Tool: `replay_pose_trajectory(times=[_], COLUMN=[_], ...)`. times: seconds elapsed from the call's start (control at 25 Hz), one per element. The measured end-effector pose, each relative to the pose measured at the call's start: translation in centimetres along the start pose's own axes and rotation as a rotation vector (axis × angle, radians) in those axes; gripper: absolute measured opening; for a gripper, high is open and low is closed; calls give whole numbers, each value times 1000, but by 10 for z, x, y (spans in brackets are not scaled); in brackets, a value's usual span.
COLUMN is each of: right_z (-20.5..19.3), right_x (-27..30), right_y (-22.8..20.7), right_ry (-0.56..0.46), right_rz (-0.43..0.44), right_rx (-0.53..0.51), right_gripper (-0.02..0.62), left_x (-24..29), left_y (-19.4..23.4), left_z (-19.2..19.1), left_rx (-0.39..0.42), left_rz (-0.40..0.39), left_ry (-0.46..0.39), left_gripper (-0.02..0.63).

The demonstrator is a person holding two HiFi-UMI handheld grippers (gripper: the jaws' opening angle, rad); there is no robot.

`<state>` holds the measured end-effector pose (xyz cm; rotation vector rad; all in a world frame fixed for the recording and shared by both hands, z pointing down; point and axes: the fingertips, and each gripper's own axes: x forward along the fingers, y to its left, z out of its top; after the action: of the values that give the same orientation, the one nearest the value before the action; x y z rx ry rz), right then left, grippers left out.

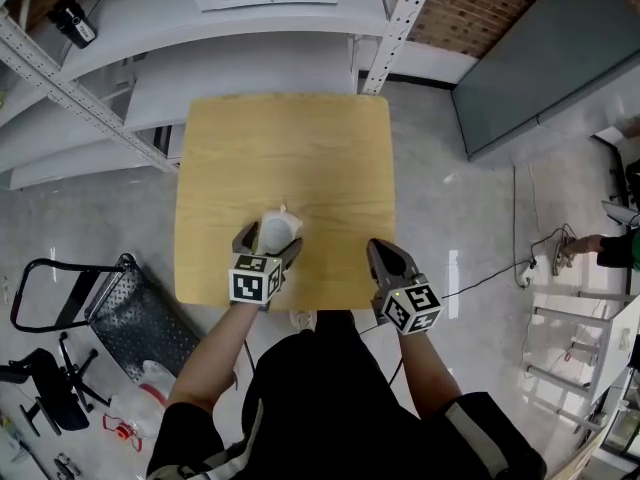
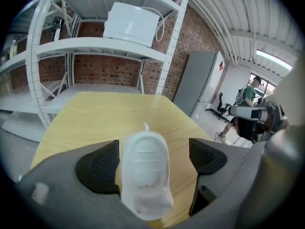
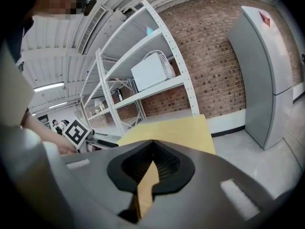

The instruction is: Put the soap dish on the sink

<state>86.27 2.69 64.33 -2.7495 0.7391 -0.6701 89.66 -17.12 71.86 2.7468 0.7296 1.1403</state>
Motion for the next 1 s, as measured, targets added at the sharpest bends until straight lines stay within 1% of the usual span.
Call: replay_pose_trajectory(times=[0.24, 0.36, 0.44, 0.48, 0.56, 0.6, 0.64, 0.68, 0.72, 0.88, 1.0], right_z=[23, 37, 47, 50, 55, 59, 63, 67, 70, 77, 87], right_x=[-18, -32, -41, -47, -57, -61, -62, -63, -65, -79, -84], right_y=[14, 18, 22, 24, 31, 34, 38, 41, 44, 55, 52], right_ry=[-87, -142, -176, -189, -208, -216, -225, -236, -245, -267, -285], right_rz=[-15, -28, -32, -34, -36, -35, -31, -26, -20, 1, 27], right_rx=[-24, -28, -39, -43, -47, -51, -56, -63, -67, -70, -73], right_gripper=[6, 6, 6, 6, 6, 6, 6, 6, 6, 6, 6], left_x=[-46, -69, -85, -94, -112, -120, -128, -136, -143, -165, -174], left_y=[-1, -6, -10, -14, -22, -25, -27, -28, -31, -50, -54], left_z=[33, 52, 66, 71, 77, 81, 86, 91, 93, 90, 91], left_rx=[24, 60, 82, 90, 102, 104, 104, 104, 102, 95, 94], left_rz=[28, 29, 32, 37, 46, 54, 66, 74, 70, 9, 19], left_ry=[-159, -250, -316, -342, -384, -411, -443, -474, -498, -530, -556], left_gripper=[462, 428, 393, 355, 322, 267, 201, 65, 0, 0, 0])
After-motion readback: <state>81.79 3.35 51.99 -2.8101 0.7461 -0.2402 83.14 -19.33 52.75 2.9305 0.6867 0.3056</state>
